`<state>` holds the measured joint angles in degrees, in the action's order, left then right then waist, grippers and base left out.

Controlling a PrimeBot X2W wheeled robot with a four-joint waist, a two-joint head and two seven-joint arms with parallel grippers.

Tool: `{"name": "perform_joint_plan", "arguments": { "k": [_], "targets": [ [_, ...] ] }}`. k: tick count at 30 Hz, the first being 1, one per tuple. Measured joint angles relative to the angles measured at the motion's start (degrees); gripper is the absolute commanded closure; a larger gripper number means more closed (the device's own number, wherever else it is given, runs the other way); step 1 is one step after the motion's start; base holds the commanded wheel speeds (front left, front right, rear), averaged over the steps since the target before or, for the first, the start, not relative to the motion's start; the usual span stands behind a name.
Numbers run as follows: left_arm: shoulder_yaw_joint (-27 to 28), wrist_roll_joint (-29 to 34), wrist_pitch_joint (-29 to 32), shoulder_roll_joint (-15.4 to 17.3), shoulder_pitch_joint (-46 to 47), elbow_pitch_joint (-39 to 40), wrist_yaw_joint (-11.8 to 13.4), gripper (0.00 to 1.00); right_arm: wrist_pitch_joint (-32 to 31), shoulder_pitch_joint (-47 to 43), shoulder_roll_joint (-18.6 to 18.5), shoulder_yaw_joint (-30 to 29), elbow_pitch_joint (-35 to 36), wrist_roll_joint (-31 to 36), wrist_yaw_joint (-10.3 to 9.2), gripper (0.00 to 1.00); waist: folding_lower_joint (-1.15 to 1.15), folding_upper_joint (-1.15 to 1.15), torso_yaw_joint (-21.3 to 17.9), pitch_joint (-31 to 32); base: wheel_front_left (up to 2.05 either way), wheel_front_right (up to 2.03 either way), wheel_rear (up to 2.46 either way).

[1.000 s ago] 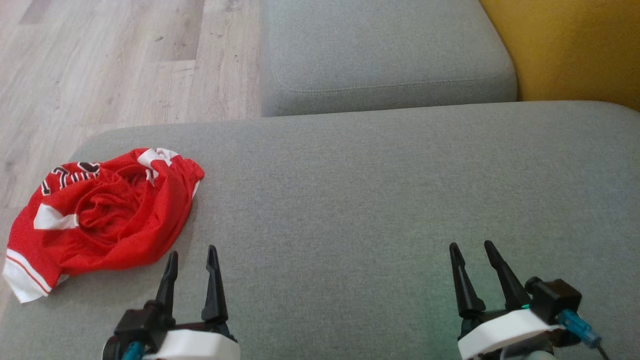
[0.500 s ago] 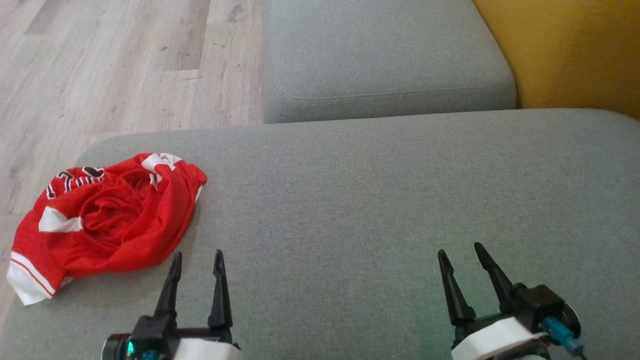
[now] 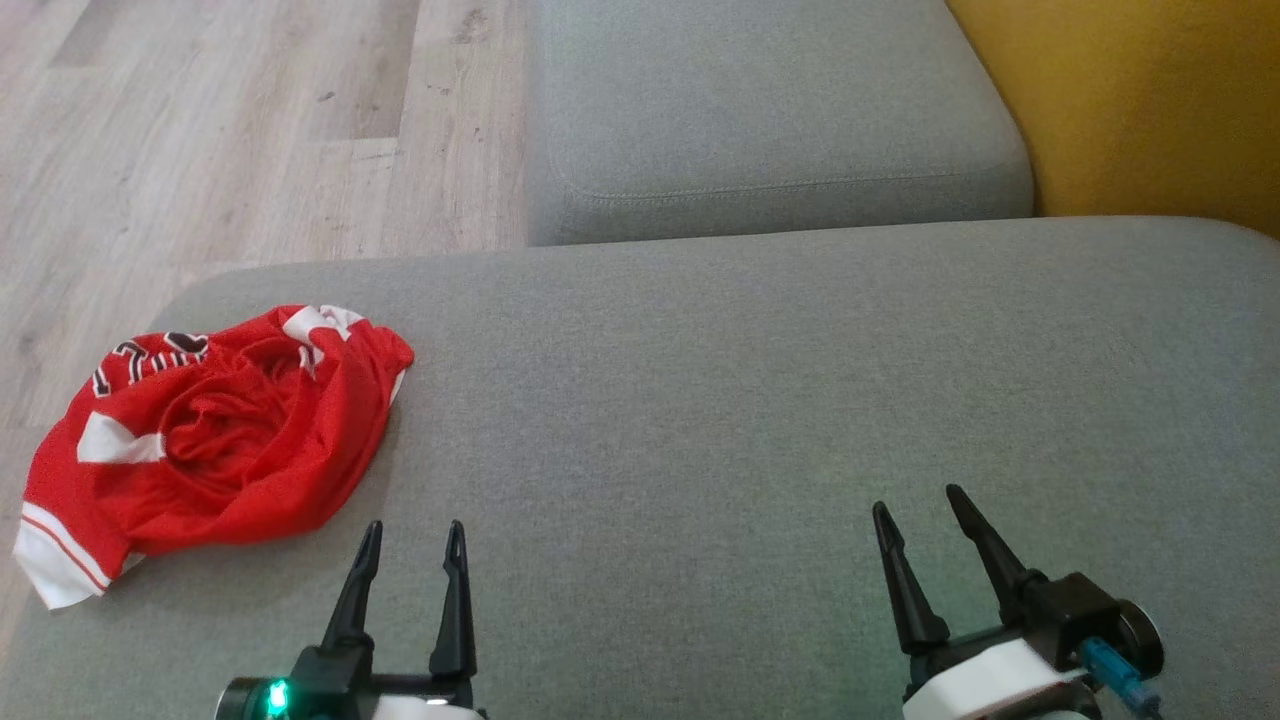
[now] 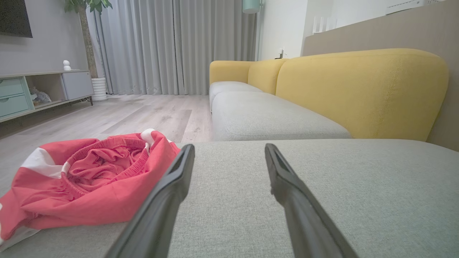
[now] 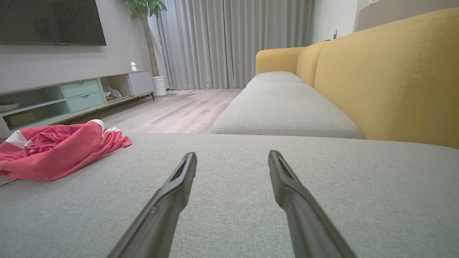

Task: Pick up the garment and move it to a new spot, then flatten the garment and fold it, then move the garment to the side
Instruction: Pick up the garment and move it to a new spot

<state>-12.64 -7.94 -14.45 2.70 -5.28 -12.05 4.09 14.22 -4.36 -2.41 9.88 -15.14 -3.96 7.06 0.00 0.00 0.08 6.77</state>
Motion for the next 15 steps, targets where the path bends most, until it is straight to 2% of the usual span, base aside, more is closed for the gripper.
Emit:
{"name": "perform_joint_plan", "arguments": {
  "k": [8, 12, 15],
  "targets": [
    [0.6, -0.1, 0.0, 0.0, 0.1, -0.5, 0.0, 0.0, 0.0, -0.3, 0.0, -1.0, 0.1, -0.1, 0.0, 0.0, 0.0, 0.0, 1.9, -0.2, 0.0, 0.0, 0.0],
    [1.7, -0.1, 0.0, 0.1, 0.3, -0.6, 0.5, 0.0, 0.0, -1.5, 0.0, -1.5, 0.3, -0.1, 0.0, 0.0, 0.0, 0.0, 5.0, -0.5, 0.0, 0.0, 0.0],
    [3.0, 0.0, 0.0, 0.0, 0.3, -0.6, 0.7, 0.0, 0.0, -1.4, 0.0, -1.6, 0.5, -0.1, 0.0, 0.0, 0.0, 0.0, 9.1, -0.8, 0.0, 0.0, 0.0]
  ]
}}
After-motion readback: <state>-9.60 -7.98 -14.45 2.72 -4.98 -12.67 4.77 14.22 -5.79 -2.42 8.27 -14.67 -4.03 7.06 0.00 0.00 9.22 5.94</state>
